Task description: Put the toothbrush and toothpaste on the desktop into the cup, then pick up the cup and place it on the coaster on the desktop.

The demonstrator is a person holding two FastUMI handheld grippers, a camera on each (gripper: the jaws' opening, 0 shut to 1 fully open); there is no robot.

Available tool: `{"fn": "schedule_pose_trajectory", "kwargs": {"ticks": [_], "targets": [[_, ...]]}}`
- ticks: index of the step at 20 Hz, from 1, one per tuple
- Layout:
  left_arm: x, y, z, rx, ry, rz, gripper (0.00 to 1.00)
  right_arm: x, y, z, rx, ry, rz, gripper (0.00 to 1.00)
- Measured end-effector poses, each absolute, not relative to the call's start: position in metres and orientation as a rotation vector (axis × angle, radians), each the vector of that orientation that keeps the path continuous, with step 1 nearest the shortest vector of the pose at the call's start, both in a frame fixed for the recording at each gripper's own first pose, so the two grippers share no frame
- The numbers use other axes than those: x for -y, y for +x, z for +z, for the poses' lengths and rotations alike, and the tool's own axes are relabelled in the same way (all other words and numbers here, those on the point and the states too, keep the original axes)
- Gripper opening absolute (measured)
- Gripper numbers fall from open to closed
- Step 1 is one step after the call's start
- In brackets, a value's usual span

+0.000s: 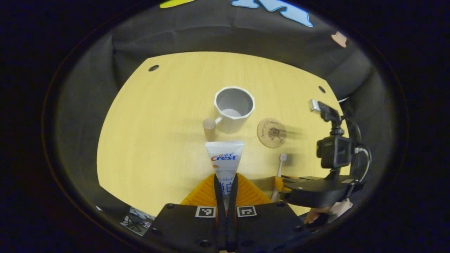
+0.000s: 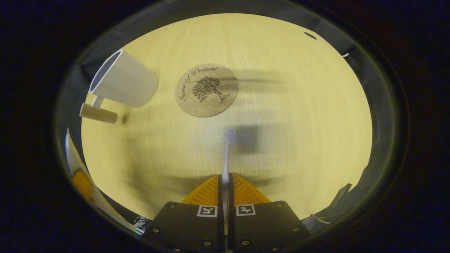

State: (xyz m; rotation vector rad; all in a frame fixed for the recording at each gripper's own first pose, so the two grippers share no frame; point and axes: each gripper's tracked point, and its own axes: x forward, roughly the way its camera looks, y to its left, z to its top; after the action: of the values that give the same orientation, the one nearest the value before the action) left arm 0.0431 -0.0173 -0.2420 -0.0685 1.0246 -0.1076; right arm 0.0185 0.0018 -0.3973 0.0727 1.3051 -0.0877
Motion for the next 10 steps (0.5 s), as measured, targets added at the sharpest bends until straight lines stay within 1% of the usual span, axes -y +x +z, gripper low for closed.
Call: {"fn": "schedule_pose_trajectory", "kwargs": {"ticks": [6, 7, 8, 10], "targets": [[0.018, 0.086, -0.155, -0.866, -0.063, -0.146, 0.07, -0.002, 0.018, -0.398, -1.29, 0.072, -0.084, 0.05], [0.016, 0.095, -0.147, -0.843, -0.052, -0.149, 0.1, -0.002, 0.018, -0.398, -1.288, 0.073, -0.084, 0.05], [0.016, 0.105, -0.14, -0.818, -0.039, -0.154, 0.1, -0.002, 0.018, -0.398, -1.286, 0.075, -0.085, 0.05], [0.016, 0.127, -0.131, -0.781, -0.019, -0.165, 0.07, -0.001, 0.018, -0.399, -1.278, 0.077, -0.086, 0.05]]}}
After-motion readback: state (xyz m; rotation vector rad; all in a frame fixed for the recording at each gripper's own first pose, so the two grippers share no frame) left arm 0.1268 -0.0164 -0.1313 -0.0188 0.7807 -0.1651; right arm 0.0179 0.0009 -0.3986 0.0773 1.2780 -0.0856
